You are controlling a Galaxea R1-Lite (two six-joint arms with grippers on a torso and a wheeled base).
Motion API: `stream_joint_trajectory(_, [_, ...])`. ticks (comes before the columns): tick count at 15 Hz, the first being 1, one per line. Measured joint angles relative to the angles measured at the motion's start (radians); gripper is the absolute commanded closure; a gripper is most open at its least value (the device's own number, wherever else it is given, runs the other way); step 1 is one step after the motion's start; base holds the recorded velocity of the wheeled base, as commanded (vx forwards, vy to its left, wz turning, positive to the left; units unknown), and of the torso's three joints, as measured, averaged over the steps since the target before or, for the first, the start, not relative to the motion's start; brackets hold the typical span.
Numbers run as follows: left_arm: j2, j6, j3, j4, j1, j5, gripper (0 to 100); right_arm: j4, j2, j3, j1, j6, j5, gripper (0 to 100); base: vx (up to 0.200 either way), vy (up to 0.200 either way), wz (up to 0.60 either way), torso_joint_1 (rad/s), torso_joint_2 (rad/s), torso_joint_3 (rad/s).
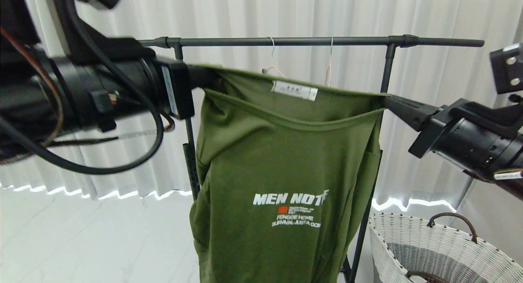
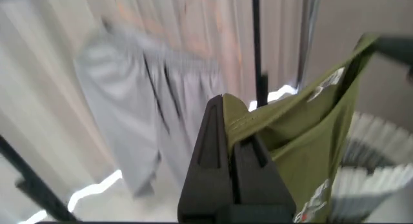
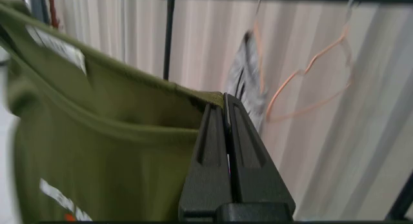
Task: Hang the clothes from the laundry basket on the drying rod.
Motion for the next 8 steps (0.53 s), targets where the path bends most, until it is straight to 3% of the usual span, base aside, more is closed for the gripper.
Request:
stream_joint_trajectory(1, [-0.004, 0.0, -0.076, 0.033, -0.013, 0.017, 100, 0.025, -0.023, -0.022, -0.009, 0.0, 0.0, 100, 0.0, 0.0, 0.0, 0.0, 0.0, 0.0])
stream_joint_trajectory(3, [-0.002, 0.001, -0.176, 0.072, -0.052, 0.124, 100, 0.117, -0.071, -0.074, -0.02, -0.01, 0.001, 100, 0.0, 0.0, 0.0, 0.0, 0.0, 0.0])
stream_joint_trajectory(5, [-0.005, 0.001, -0.184, 0.107, -0.088, 0.204, 100, 0.181, -0.103, -0.119, -0.027, -0.033, 0.001, 100, 0.0, 0.0, 0.0, 0.0, 0.0, 0.0])
stream_joint_trajectory(8, [-0.009, 0.0, -0.152, 0.107, -0.118, 0.23, 100, 0.204, -0.127, -0.147, -0.029, -0.06, 0.0, 100, 0.0, 0.0, 0.0, 0.0, 0.0, 0.0])
